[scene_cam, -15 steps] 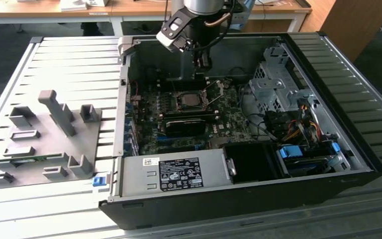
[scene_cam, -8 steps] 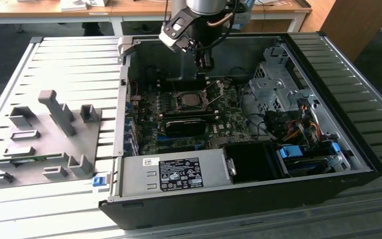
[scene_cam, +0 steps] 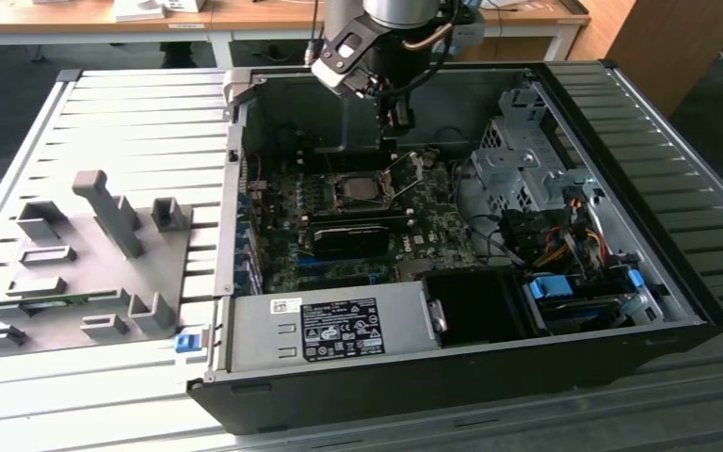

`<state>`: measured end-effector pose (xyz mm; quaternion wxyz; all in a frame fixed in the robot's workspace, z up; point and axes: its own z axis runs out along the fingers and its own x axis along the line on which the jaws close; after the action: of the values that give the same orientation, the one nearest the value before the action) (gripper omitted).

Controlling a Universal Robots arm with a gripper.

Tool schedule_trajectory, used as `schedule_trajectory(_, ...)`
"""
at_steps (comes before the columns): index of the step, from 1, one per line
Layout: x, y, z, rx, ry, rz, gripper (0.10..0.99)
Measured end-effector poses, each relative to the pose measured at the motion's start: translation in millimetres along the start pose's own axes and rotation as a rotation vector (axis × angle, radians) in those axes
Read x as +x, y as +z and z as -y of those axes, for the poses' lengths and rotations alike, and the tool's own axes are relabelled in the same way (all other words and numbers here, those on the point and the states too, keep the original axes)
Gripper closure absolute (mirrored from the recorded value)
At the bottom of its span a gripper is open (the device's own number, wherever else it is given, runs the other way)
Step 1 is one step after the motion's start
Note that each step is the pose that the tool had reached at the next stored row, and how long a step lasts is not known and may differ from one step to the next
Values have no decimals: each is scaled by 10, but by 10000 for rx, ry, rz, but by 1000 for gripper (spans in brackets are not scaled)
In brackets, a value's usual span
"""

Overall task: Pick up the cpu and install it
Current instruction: 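Close the cpu cover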

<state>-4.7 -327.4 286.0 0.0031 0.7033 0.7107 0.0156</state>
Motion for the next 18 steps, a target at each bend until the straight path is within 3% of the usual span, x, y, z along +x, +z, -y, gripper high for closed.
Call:
schedule_trajectory(7,-1,2,-88,0,0,0,980)
schedule_trajectory(15,2,27,-276,39,1,-27,980)
schedule_trajectory(18,18,63,-312,51,1,-29,980)
